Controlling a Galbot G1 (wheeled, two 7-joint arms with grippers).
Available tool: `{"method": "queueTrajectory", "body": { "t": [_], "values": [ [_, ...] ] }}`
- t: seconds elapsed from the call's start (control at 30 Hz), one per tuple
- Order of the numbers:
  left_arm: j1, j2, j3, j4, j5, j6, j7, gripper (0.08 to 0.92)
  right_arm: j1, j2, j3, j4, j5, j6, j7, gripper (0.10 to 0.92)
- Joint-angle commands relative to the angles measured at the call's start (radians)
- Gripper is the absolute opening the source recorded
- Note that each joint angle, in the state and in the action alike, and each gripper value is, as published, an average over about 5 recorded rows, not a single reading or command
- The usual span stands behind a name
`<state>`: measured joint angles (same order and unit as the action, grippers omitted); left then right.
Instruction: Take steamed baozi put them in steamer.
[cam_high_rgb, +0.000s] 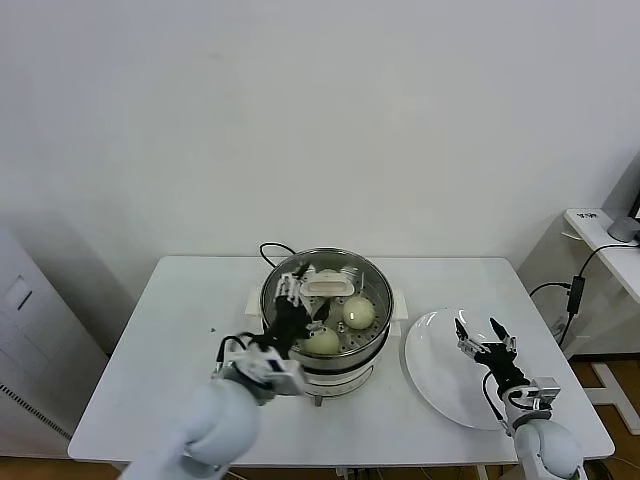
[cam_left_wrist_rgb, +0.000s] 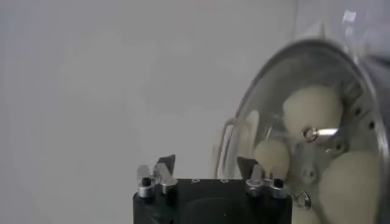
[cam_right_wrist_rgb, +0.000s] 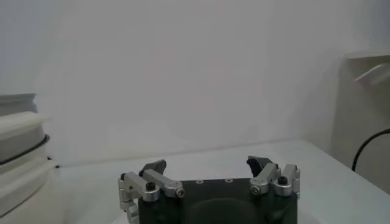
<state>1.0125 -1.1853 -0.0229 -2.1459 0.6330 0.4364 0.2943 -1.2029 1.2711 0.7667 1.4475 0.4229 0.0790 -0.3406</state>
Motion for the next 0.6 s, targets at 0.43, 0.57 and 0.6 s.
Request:
{"method": "queueTrajectory", "body": {
  "t": [0.43,0.57,0.6],
  "values": [
    [0.252,0.002,-0.657,0.142,-1.113,-0.022,-0.234,0.823,-0.084,-0.007,0.059,0.169,-0.076,-0.102,0.059,0.823],
    [0.254,0.018,-0.642,0.213,-1.037,-0.054,-0.222,0.823,-0.122,-0.012,0.096,0.203,-0.078,-0.148,0.060,0.823],
    [0.253,0.021,-0.638,0.230,-1.018,-0.063,-0.218,0.823,-0.131,-0.017,0.097,0.212,-0.069,-0.159,0.068,0.823]
  ]
}}
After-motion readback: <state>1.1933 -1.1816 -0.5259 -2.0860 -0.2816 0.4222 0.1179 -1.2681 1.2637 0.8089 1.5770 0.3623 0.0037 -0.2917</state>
